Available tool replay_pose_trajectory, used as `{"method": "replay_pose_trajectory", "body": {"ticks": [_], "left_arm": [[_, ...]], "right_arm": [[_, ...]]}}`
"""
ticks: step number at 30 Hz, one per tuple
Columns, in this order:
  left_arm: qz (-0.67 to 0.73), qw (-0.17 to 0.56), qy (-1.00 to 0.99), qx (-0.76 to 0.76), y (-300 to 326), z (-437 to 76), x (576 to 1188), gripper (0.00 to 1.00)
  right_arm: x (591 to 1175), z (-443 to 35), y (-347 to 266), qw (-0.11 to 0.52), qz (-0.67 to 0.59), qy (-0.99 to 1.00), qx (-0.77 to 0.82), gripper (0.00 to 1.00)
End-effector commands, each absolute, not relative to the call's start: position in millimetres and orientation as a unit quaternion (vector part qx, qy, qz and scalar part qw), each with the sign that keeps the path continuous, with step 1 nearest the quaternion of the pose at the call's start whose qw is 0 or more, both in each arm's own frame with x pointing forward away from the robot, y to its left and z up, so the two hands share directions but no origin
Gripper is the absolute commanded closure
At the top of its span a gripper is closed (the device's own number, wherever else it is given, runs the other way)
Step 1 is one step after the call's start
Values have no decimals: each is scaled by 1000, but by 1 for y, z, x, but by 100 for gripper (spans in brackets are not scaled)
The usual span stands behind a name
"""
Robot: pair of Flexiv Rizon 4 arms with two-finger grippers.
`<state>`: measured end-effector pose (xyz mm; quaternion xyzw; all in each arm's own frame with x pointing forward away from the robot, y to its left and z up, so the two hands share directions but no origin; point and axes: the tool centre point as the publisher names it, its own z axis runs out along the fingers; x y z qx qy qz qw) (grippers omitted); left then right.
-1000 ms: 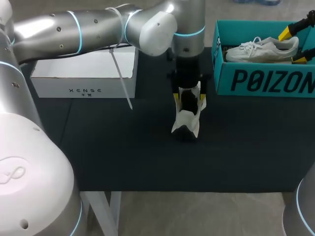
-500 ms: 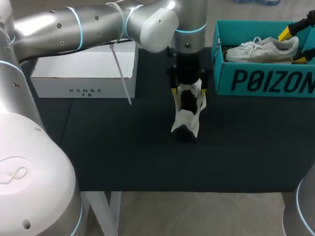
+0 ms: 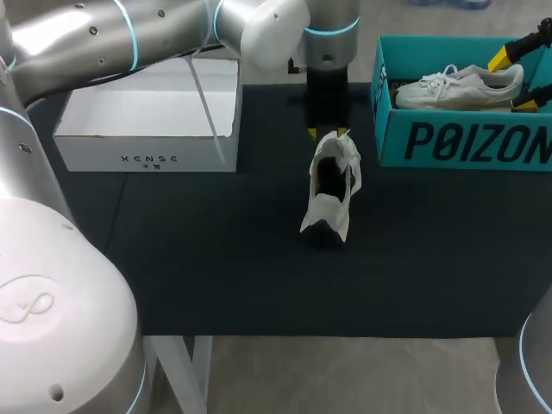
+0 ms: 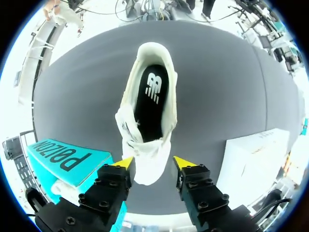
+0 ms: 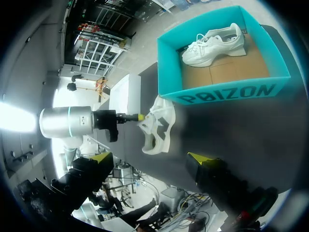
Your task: Take the shoe out of the shoebox, open the shoe tongue, remove and reinsert the insole, then place the shoe into the shoebox
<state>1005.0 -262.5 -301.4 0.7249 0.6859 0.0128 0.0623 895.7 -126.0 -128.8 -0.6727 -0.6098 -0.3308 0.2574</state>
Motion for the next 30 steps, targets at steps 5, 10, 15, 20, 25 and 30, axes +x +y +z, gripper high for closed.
{"method": "replay_pose_trajectory", "body": {"ticks": [5, 10, 15, 20, 25, 30], "left_arm": [[12, 79, 703, 707, -268, -304, 1022, 100], [-2, 77, 705, 705, -279, -312, 1025, 100], [-21, 69, 698, 712, -282, -315, 1015, 100], [-37, 23, 717, 696, -276, -320, 996, 100], [-59, -27, 761, 646, -270, -327, 979, 100], [-49, -70, 775, 626, -263, -337, 969, 100]], "right_arm": [[895, -129, -126, 256, -329, -610, -674, 0], [895, -129, -126, 256, -329, -610, -674, 0], [895, -129, -126, 256, -329, -610, -674, 0], [895, -129, -126, 256, -329, -610, -674, 0], [895, -129, -126, 256, -329, -610, -674, 0], [895, -129, -126, 256, -329, -610, -674, 0]]}}
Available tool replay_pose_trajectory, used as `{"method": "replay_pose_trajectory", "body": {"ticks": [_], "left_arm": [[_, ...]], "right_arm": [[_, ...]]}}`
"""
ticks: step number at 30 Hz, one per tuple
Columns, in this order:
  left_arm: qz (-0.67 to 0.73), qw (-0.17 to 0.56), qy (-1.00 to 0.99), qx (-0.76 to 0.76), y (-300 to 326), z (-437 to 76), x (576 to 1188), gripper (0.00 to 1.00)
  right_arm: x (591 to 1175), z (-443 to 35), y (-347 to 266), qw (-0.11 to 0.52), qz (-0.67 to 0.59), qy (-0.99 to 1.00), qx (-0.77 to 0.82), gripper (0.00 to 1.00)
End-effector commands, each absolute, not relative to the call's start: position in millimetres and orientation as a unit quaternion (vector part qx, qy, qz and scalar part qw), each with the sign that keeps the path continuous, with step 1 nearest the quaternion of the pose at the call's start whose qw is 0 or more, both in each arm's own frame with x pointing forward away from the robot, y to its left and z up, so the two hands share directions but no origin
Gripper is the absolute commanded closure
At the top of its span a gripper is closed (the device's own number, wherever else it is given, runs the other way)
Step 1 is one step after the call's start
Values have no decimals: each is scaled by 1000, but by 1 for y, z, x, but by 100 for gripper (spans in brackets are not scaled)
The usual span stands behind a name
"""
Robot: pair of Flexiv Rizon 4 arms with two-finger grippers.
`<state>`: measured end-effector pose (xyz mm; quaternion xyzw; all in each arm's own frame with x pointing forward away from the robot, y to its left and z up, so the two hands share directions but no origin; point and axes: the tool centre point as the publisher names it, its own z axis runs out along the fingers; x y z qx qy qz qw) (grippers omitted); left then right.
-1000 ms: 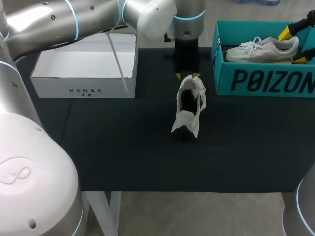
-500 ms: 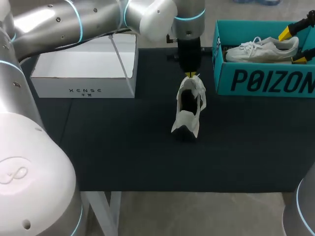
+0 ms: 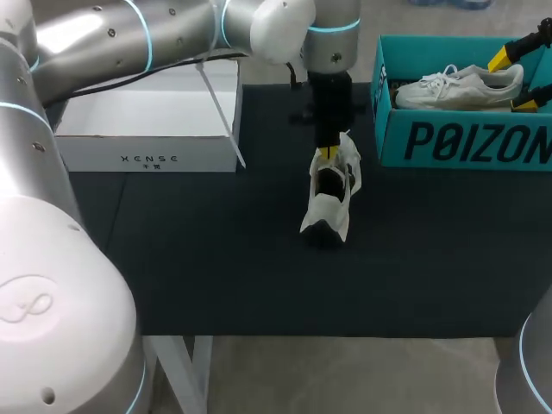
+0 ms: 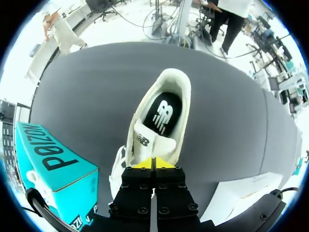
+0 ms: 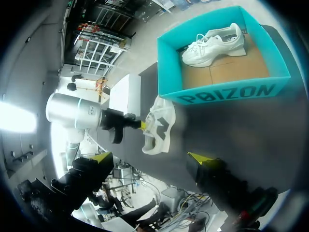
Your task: Take the shoe out of the shoebox, open the shoe tongue, remove and reinsert the insole, then place the shoe into the shoebox
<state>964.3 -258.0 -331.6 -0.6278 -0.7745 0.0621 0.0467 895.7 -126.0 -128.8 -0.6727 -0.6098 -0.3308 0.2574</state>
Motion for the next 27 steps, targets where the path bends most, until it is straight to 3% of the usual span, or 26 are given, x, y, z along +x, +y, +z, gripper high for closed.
{"method": "replay_pose_trajectory", "body": {"ticks": [1, 13, 27], "left_arm": [[48, 66, -775, -627, -262, -338, 968, 100], [144, 58, -868, -471, -271, -300, 950, 100], [116, 56, -875, -466, -268, -303, 941, 100]], "right_arm": [[895, -129, -126, 256, -329, -610, -674, 0], [895, -129, -126, 256, -329, -610, -674, 0], [895, -129, -126, 256, -329, -610, -674, 0]]}}
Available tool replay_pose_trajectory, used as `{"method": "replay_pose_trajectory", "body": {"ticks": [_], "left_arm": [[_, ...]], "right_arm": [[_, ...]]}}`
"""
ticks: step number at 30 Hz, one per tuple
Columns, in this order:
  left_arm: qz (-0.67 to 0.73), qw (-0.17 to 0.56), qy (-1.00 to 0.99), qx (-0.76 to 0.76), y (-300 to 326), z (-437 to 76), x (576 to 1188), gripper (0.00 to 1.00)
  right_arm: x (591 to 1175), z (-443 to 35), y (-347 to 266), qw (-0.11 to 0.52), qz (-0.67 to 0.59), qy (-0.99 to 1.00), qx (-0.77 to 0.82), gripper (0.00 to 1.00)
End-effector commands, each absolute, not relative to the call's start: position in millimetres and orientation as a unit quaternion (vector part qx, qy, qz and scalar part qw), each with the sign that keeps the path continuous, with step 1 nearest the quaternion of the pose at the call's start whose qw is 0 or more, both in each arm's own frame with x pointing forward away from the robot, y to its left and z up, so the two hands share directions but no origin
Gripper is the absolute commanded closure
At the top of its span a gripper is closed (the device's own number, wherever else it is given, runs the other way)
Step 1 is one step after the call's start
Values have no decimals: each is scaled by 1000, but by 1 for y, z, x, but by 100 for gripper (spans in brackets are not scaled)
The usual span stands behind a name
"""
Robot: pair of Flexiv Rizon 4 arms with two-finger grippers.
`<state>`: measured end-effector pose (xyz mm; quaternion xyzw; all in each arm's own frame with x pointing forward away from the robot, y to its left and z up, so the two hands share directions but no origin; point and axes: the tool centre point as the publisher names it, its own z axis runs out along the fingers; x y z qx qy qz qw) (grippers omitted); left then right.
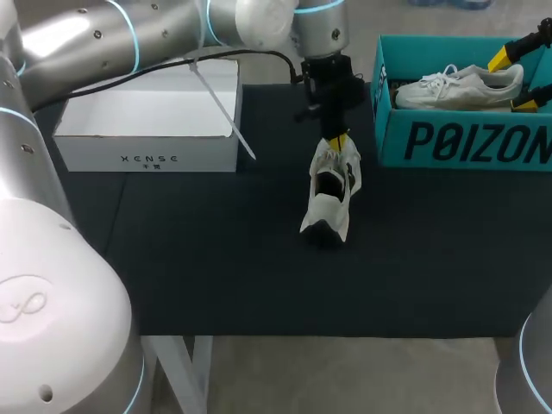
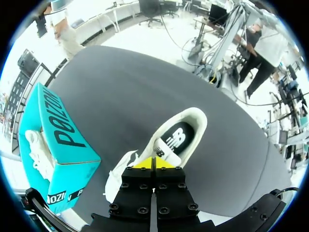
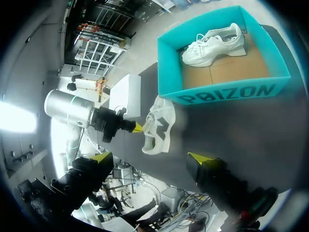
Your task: Take the shoe out of the shoebox, open the shoe tongue, remove and reinsert the insole, then place the shoe into the shoebox
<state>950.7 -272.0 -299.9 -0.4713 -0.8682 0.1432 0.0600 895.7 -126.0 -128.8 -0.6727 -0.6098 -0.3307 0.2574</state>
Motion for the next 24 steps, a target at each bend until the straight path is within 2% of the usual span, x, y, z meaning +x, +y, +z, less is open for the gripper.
{"method": "replay_pose_trajectory", "body": {"ticks": [1, 4, 9, 13, 24], "left_arm": [[89, 53, -892, -440, -267, -305, 932, 100], [15, 35, -935, -353, -258, -299, 908, 100], [73, 16, -960, -271, -247, -290, 880, 100], [98, 47, -956, -274, -246, -284, 862, 100], [100, 47, -951, -289, -244, -281, 858, 100]], "right_arm": [[895, -129, -126, 256, -329, -610, -674, 0], [895, -129, -126, 256, -329, -610, -674, 0], [895, -129, -126, 256, -329, -610, -674, 0], [895, -129, -126, 256, -329, -610, -674, 0], [895, -129, -126, 256, -329, -610, -674, 0]]}}
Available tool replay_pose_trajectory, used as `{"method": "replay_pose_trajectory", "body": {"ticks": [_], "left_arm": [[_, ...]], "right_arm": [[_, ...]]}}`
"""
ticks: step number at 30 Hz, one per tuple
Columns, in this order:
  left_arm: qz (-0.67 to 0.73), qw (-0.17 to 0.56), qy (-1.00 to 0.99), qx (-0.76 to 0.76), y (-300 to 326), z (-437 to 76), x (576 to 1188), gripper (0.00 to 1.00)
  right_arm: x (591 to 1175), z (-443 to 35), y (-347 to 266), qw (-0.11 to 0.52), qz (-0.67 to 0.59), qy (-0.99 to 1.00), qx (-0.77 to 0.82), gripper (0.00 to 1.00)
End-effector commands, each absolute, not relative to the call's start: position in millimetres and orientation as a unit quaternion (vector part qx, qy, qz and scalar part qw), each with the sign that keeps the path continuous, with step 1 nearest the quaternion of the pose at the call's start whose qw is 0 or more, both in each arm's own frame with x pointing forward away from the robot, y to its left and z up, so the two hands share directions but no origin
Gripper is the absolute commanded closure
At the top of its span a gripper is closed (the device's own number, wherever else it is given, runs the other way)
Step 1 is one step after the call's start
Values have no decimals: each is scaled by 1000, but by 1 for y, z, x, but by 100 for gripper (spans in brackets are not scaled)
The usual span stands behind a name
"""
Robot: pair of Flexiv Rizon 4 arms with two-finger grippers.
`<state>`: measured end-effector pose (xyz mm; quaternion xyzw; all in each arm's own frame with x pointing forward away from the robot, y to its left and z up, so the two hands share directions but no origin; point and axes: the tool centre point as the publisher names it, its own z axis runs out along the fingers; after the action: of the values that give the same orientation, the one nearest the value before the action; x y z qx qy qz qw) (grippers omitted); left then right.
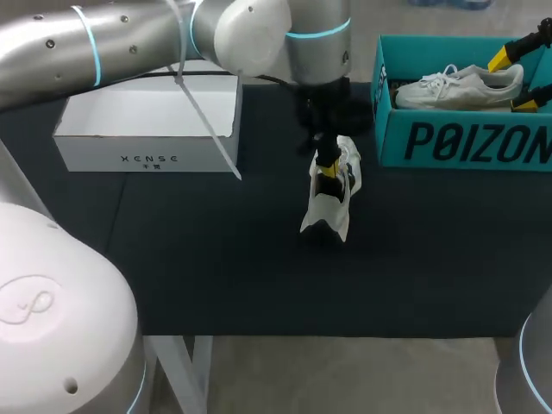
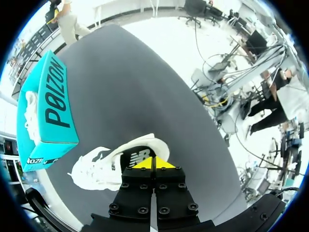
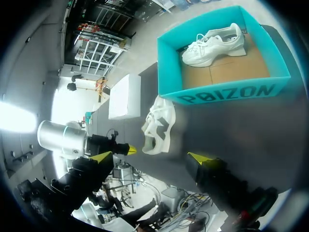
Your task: Take the shoe out of the shoebox, open the shoe tongue, remove and reinsert the insole, then place the shoe into the shoebox
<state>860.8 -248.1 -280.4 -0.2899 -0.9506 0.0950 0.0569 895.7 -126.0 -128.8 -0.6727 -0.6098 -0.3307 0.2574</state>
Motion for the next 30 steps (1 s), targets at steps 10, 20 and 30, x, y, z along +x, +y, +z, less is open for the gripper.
{"method": "replay_pose_trajectory", "body": {"ticks": [10, 20, 30], "left_arm": [[-75, -69, -982, -158, -242, -310, 850, 100], [-25, -1, -987, -156, -241, -313, 853, 1], [-12, 18, -988, -154, -238, -329, 854, 0]], "right_arm": [[895, -129, -126, 256, -329, -610, -674, 0], [895, -129, -126, 256, -329, -610, -674, 0], [895, -129, -126, 256, -329, -610, -674, 0]]}}
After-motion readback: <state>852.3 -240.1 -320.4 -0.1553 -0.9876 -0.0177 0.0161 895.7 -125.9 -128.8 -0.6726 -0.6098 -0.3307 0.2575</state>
